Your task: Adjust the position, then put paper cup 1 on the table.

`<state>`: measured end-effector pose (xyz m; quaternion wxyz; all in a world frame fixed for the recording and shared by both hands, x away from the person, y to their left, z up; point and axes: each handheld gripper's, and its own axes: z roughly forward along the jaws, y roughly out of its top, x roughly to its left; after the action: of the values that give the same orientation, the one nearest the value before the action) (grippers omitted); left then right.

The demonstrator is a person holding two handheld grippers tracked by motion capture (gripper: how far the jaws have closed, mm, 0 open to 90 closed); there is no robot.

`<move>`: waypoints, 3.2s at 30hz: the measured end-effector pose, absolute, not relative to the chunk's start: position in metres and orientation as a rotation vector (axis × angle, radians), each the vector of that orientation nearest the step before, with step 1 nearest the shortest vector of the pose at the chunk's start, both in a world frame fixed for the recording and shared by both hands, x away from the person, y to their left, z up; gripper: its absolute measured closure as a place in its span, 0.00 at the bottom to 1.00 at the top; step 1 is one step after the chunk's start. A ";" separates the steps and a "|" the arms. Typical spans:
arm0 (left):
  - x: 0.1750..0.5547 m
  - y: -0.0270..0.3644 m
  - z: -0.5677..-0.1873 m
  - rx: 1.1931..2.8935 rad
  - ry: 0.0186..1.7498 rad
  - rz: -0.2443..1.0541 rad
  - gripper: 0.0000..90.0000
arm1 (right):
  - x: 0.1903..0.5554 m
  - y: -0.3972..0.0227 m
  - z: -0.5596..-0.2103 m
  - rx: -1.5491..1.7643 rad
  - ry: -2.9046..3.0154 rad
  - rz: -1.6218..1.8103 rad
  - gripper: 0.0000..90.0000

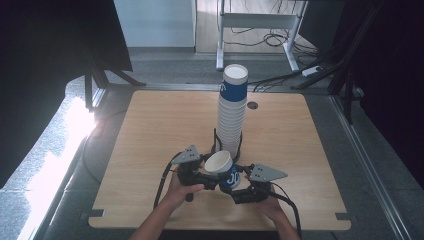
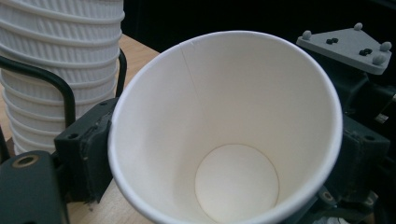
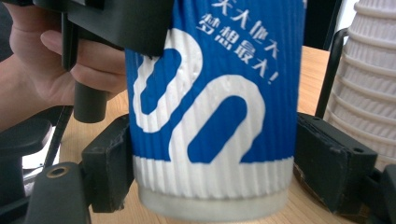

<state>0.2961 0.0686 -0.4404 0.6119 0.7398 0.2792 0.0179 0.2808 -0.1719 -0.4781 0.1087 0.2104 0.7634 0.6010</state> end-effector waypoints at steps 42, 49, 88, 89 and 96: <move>0.284 0.042 -0.425 2.148 0.389 0.447 0.14 | 0.284 -0.160 -0.472 0.550 2.416 1.525 0.16; 0.283 0.039 -0.425 2.156 0.368 0.441 0.14 | 0.285 -0.155 -0.474 0.546 2.407 1.518 0.18; 0.262 0.109 -0.437 1.863 0.712 0.444 0.07 | 0.285 -0.184 -0.466 0.623 2.189 1.572 0.29; 0.263 0.110 -0.438 1.865 0.721 0.449 0.07 | 0.285 -0.186 -0.465 0.628 2.179 1.571 0.29; 0.262 0.117 -0.444 1.852 0.761 0.437 0.07 | 0.289 -0.205 -0.459 0.683 2.106 1.558 0.29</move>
<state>0.2615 0.1174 -0.4441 0.5195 0.7722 0.3172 0.1822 0.2891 -0.2050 -0.4592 0.2155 0.2464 0.7595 0.5621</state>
